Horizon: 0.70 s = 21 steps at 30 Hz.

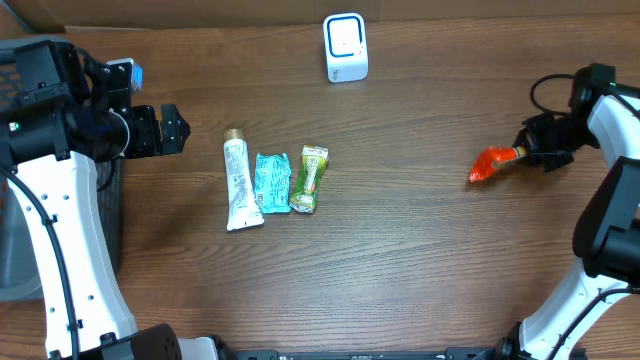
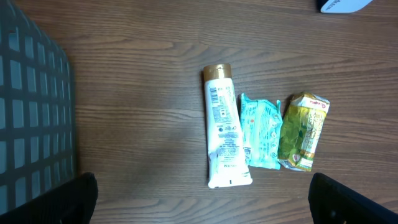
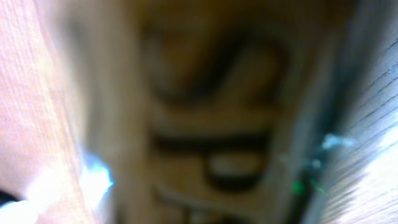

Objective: Scan the item barcode
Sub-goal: 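Carry the spaghetti pack to the right side of the table, then move the right gripper toward the yellow POKKA carton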

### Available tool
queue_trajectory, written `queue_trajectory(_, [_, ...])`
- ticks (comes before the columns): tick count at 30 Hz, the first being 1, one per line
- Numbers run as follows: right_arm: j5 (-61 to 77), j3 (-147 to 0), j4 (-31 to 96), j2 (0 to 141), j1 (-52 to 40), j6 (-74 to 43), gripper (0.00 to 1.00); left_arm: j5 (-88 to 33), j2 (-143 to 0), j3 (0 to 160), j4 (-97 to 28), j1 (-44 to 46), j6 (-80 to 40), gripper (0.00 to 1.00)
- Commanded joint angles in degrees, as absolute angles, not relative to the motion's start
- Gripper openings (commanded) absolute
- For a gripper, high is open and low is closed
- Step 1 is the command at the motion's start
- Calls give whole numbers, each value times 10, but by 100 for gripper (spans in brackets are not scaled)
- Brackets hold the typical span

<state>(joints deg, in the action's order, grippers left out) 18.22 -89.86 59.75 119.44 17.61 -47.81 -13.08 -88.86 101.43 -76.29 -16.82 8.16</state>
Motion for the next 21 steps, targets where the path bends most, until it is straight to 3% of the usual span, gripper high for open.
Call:
queue_trajectory(1, [243, -908, 590, 1168, 168, -529, 100, -129, -893, 1020, -762, -168, 97, 100])
queue_trajectory(11, [335, -956, 591, 1115, 133, -380, 100, -129, -893, 1020, -762, -168, 96, 100])
queue_trajectory(21, [240, -948, 568, 1101, -114, -314, 100, -129, -893, 1020, -762, -168, 96, 99])
